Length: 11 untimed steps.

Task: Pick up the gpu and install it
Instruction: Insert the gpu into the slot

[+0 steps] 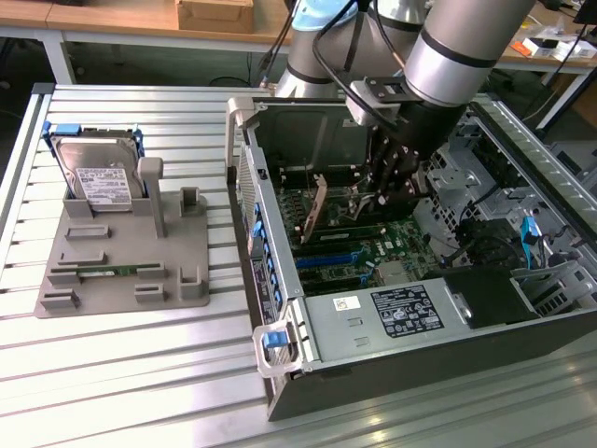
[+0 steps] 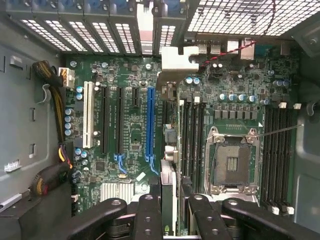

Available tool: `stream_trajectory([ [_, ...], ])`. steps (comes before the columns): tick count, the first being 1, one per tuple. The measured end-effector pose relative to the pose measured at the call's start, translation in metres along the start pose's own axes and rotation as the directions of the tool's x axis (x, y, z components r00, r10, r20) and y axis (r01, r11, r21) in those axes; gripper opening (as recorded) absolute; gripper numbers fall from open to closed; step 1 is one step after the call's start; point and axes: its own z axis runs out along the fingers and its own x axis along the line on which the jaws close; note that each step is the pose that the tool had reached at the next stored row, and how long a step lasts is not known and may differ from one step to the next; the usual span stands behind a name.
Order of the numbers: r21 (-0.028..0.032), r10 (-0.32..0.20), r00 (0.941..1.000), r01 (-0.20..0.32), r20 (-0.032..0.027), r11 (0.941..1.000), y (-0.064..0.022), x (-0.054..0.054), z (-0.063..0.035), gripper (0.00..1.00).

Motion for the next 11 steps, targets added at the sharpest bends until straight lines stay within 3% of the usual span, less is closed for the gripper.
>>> stream_trajectory([
  [5,0.0001,0.000,1.0000,0.000,-0.0017,1.0000,0.0081,0.008,0.0060,0.26],
  [11,-0.0002,0.000,0.9999,0.000,-0.0117,1.0000,0.0196,0.016,0.0123,0.26],
])
